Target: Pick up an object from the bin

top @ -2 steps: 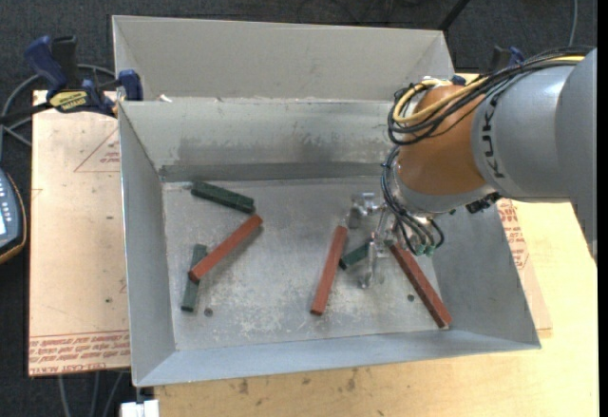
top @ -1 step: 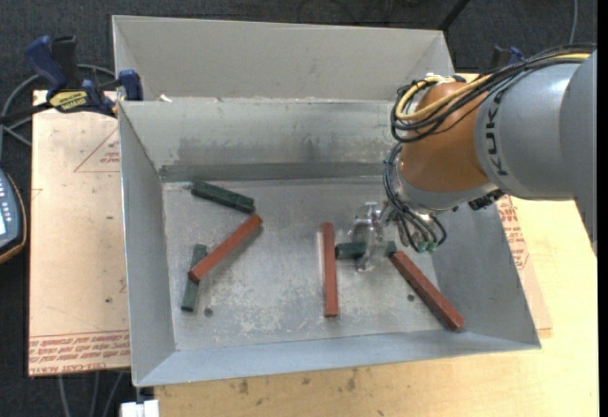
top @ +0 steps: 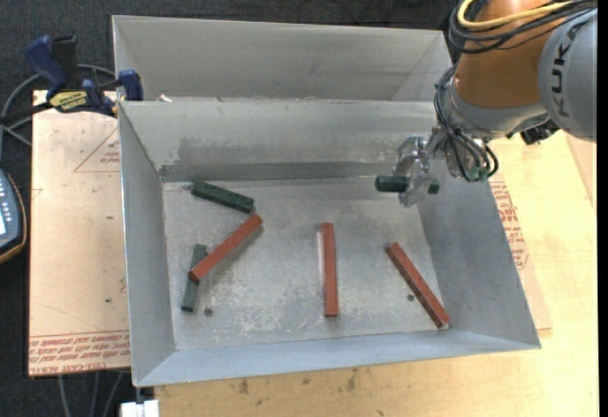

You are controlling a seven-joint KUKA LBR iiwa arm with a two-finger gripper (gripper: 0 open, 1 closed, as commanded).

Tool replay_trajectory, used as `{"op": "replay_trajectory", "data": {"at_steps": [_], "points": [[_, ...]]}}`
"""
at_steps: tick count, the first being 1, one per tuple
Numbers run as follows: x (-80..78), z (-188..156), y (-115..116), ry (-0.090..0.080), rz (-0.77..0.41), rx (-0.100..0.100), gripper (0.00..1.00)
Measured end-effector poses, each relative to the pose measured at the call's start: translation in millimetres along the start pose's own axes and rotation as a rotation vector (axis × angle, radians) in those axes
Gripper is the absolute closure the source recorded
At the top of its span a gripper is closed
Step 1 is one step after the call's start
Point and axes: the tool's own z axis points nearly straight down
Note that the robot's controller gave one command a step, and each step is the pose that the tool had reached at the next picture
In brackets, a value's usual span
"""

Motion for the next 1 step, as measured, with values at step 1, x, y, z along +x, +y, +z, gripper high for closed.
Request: {"op": "replay_trajectory", "data": {"at_steps": [1], "points": [[1.5, -68.2, -2.5, 0.002, 0.003, -0.001, 1.0]]}}
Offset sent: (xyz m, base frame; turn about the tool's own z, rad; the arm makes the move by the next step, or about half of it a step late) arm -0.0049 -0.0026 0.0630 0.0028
